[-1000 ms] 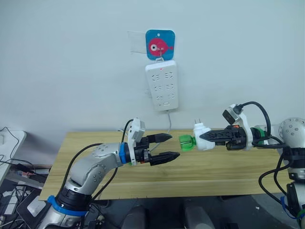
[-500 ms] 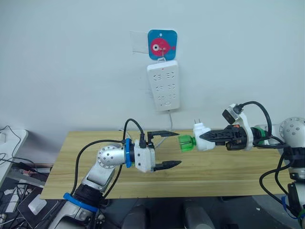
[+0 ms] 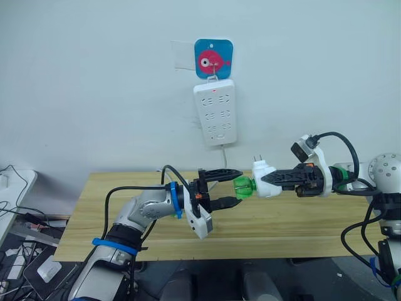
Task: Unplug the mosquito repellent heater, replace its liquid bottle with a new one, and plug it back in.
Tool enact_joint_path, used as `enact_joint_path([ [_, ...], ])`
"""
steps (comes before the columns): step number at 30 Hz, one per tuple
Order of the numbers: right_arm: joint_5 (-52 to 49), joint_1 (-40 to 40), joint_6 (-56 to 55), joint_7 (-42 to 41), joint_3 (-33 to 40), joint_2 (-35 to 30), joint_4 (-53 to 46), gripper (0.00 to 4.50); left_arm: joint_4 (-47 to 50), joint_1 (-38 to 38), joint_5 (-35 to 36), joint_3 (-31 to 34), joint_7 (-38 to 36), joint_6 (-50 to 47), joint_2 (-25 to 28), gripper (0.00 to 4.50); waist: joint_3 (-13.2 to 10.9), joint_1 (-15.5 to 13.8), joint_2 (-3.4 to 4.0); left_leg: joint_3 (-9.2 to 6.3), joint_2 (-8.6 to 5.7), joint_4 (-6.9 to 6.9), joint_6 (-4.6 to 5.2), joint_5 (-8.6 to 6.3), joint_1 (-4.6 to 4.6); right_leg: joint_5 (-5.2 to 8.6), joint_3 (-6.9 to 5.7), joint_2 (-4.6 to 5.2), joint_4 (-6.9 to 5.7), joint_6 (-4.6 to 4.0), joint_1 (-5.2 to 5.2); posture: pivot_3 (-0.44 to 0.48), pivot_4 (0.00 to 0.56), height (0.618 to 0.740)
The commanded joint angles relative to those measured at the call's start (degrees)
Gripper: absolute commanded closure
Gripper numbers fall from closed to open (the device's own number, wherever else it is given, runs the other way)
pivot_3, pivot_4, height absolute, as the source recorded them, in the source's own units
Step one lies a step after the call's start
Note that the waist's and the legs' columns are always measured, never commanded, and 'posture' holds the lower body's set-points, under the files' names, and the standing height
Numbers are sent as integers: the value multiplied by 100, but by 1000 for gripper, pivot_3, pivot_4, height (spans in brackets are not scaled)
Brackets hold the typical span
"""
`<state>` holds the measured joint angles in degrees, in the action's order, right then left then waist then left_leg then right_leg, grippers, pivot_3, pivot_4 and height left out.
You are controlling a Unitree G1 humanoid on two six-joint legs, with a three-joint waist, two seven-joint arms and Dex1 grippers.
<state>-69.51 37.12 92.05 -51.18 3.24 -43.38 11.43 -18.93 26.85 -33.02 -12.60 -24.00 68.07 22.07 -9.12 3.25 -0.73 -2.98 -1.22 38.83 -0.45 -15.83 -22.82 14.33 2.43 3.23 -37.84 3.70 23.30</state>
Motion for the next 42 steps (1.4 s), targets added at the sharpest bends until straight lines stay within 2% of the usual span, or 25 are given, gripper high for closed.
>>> enact_joint_path([
  [1,-270,139,45,29,146,-9,-90,1495,69,110,-237,22,546,111,-49,42,0,0,0,-1,0,0,0,0,0,0,-1,0,-1,0,0,-111,132,740],
  [14,-346,95,45,152,163,11,-75,1495,176,211,-499,-277,1194,196,181,42,0,1,0,-1,0,0,0,0,0,0,-1,0,-3,0,0,-111,131,740],
  [21,-330,68,45,144,158,29,-89,1495,206,227,-445,-404,1274,164,271,2138,0,1,0,-1,0,0,0,0,0,0,-1,0,-4,0,0,-110,136,740],
  [26,-289,64,45,108,148,37,-81,1495,83,281,57,-641,1113,112,389,2225,0,1,0,-2,0,0,0,0,0,0,-2,0,-4,0,0,-107,140,740],
  [29,-216,40,45,33,136,-11,-101,1495,157,277,1251,-1216,529,-170,550,2225,0,3,0,-2,0,0,0,0,0,0,-1,0,-4,0,0,-103,141,740],
  [31,-104,37,45,-46,130,-60,-110,1495,778,161,2956,-1738,-523,-1346,703,2225,0,3,0,-4,1,0,0,0,0,0,-2,0,-5,0,0,-94,143,740],
  [33,-54,51,45,-102,126,-99,-90,1495,1559,66,4511,-1918,-1357,-2800,815,2225,0,7,0,-4,1,2,0,0,-3,0,-1,0,-5,0,2,-93,144,740],
  [37,-47,67,45,-177,109,-146,-96,1495,2774,149,6773,-1579,-2179,-5595,1075,2225,-1,19,0,-12,3,3,0,0,-3,1,-5,-2,-9,0,3,-90,149,740],
  [42,-76,29,45,-193,137,-146,-146,1495,3350,397,9649,-736,-1951,-8772,1177,2225,-2,45,-2,-13,5,3,0,0,0,3,-6,-10,-9,3,1,-87,145,740],
])
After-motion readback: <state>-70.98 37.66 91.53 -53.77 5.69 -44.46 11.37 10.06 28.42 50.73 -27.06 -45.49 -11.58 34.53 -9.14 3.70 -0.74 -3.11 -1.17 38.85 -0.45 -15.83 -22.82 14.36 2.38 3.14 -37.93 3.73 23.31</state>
